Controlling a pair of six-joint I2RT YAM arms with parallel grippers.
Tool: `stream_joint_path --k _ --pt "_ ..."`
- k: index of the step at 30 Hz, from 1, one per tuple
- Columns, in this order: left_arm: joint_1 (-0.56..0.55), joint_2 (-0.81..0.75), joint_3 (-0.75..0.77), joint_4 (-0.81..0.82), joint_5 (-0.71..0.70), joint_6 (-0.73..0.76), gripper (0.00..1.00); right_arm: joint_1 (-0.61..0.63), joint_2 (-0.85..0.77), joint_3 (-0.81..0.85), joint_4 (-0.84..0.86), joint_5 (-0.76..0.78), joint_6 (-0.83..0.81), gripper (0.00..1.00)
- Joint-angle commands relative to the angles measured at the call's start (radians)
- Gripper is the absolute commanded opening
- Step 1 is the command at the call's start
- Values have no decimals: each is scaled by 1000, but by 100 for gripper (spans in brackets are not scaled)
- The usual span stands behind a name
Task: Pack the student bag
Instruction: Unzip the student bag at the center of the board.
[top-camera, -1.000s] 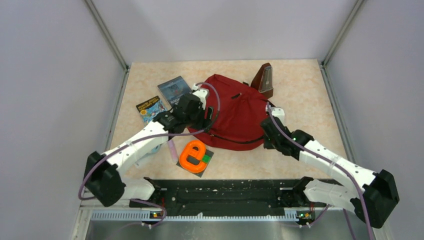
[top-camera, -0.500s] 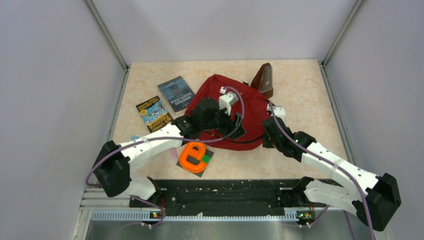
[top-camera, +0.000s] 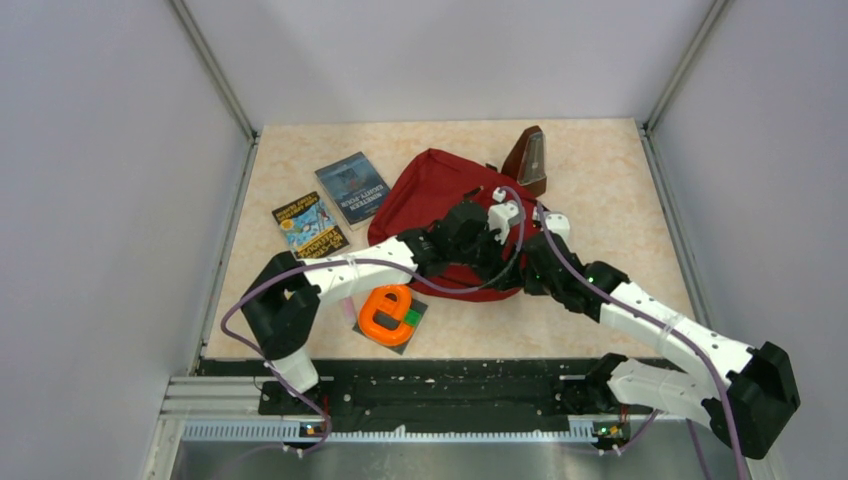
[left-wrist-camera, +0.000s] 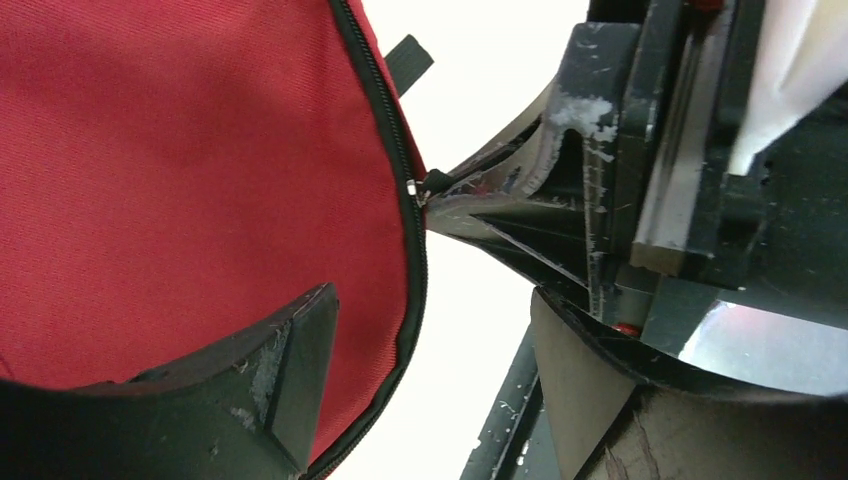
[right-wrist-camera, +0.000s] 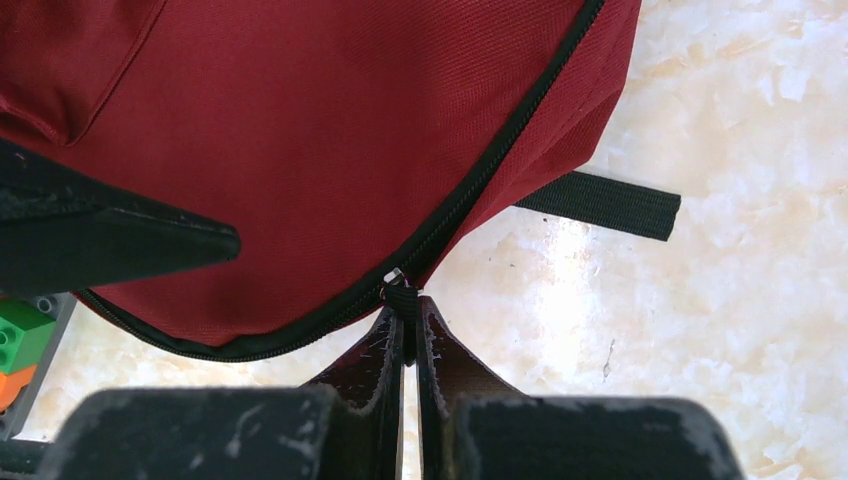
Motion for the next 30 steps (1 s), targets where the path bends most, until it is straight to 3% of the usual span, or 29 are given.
stream_joint_path --k 1,9,11,15,17,22,30 --pt "-13 15 41 -12 -37 56 74 -6 -21 5 46 8 1 0" --pt "-16 70 43 -29 -51 44 66 -6 -28 0 39 14 2 0" --pt "-16 69 37 -21 -66 38 55 -6 -25 6 22 23 -3 0" --pt "-16 51 10 -18 -84 30 17 -6 -34 11 -25 56 29 0" --pt "-16 27 -16 -20 -95 35 2 -7 -50 13 -30 64 38 0" --pt "-16 -52 -81 -75 -129 66 0 -19 -60 26 1 131 0 0" --pt "-16 -224 -271 -114 -230 33 0 -132 19 50 103 24 -118 0"
